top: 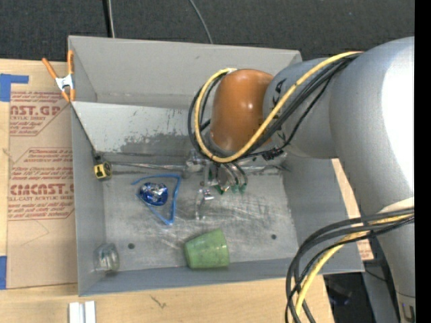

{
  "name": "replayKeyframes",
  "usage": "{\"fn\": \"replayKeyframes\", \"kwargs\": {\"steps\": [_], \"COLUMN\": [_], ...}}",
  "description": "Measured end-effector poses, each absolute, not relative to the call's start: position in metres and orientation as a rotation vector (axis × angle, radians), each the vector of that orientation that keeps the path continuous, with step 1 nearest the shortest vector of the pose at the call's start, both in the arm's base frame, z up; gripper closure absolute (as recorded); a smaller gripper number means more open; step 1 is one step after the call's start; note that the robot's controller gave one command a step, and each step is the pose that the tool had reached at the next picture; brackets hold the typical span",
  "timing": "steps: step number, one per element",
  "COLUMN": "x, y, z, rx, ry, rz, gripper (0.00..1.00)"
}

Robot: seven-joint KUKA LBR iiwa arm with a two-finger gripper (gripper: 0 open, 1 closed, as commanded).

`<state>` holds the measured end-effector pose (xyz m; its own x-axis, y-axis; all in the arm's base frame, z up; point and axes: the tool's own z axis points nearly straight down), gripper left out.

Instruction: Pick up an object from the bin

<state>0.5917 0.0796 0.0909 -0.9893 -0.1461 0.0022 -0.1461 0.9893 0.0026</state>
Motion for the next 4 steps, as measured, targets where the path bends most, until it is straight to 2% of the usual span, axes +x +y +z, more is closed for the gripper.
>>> {"fn": "replayKeyframes", "kwargs": {"steps": [1, 2, 3, 4], "x": [0.582, 0.583, 0.584, 0.584], "y": [0.166, 0.181, 0.181, 0.181], "z": [0.107, 0.076, 0.079, 0.079], "rx": [0.242, 0.273, 0.271, 0.271], "ry": [-3.135, -3.132, -3.135, -3.135], "rz": [-0.009, -0.002, -0.003, -0.003], "gripper": [0.0, 0.0, 1.0, 1.0]}}
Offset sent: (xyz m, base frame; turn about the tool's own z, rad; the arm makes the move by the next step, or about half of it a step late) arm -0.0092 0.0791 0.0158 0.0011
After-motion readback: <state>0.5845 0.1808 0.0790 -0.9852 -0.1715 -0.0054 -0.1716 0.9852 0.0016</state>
